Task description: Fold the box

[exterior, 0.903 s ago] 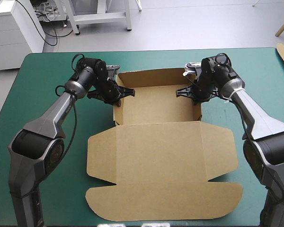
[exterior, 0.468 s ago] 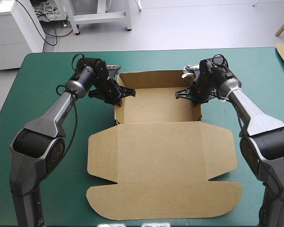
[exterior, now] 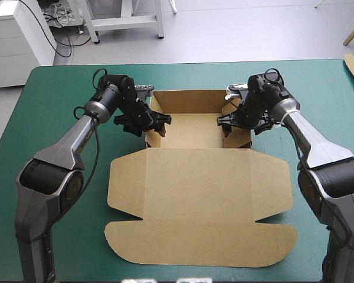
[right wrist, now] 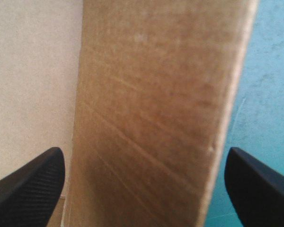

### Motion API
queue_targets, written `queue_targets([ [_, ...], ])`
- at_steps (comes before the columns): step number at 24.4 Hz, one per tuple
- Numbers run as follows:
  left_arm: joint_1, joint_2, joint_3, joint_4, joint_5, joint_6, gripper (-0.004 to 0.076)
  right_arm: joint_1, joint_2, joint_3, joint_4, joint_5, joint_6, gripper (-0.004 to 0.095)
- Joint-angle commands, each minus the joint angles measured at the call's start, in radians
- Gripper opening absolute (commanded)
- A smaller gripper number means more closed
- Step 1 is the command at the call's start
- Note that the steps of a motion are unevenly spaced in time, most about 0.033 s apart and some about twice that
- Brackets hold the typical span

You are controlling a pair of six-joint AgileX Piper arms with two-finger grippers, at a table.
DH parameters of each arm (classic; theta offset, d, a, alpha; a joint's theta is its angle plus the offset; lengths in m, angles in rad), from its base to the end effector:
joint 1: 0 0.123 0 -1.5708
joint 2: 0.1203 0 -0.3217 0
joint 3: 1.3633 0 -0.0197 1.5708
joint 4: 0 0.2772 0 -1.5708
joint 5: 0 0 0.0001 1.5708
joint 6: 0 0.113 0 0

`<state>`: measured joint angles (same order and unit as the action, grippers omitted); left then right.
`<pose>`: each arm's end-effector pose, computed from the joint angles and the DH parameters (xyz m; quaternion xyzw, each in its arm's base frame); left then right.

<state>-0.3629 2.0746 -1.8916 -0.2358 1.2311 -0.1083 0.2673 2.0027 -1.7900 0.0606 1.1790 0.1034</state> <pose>0.4523 -0.1984 0.2704 0.0999 0.9809 -0.1399 0.0907 0.4573 0.1318 0.2729 -0.0734 0.9880 0.0532 0.1250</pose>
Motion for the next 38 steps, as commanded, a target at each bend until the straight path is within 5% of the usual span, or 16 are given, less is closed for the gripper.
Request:
queue_targets([
  [1, 0.001, -0.062, -0.04, 0.009, 0.029, 0.001, 0.0568, -0.004, -0.053, -0.022, -0.009, -0.009, -0.008, 0.0926],
  [13, 0.033, -0.088, -0.369, 0.081, 0.044, 0.056, 0.0568, -0.008, -0.127, -0.235, -0.067, -0.009, -0.007, 0.0926],
  [15, 0.035, -0.163, -0.41, 0.102, 0.044, 0.071, 0.0413, -0.01, -0.214, -0.221, -0.061, -0.009, -0.005, 0.0926],
  [17, 0.035, -0.248, -0.393, 0.119, 0.045, 0.108, 0.0088, -0.01, -0.288, -0.173, -0.061, -0.009, -0.001, 0.0926],
  [18, 0.035, -0.295, -0.376, 0.142, 0.045, 0.135, 0.0, -0.01, -0.319, -0.146, -0.061, -0.009, -0.001, 0.0926],
  [26, 0.035, -0.692, -0.051, 0.236, 0.045, 0.15, -0.0008, -0.01, -0.378, 0.002, -0.061, -0.009, 0.041, 0.0926],
  [38, 0.035, -1.14, 0.487, 0.229, 0.043, 0.15, -0.0008, -0.01, -0.204, 0.007, -0.048, -0.053, 0.044, 0.0925],
])
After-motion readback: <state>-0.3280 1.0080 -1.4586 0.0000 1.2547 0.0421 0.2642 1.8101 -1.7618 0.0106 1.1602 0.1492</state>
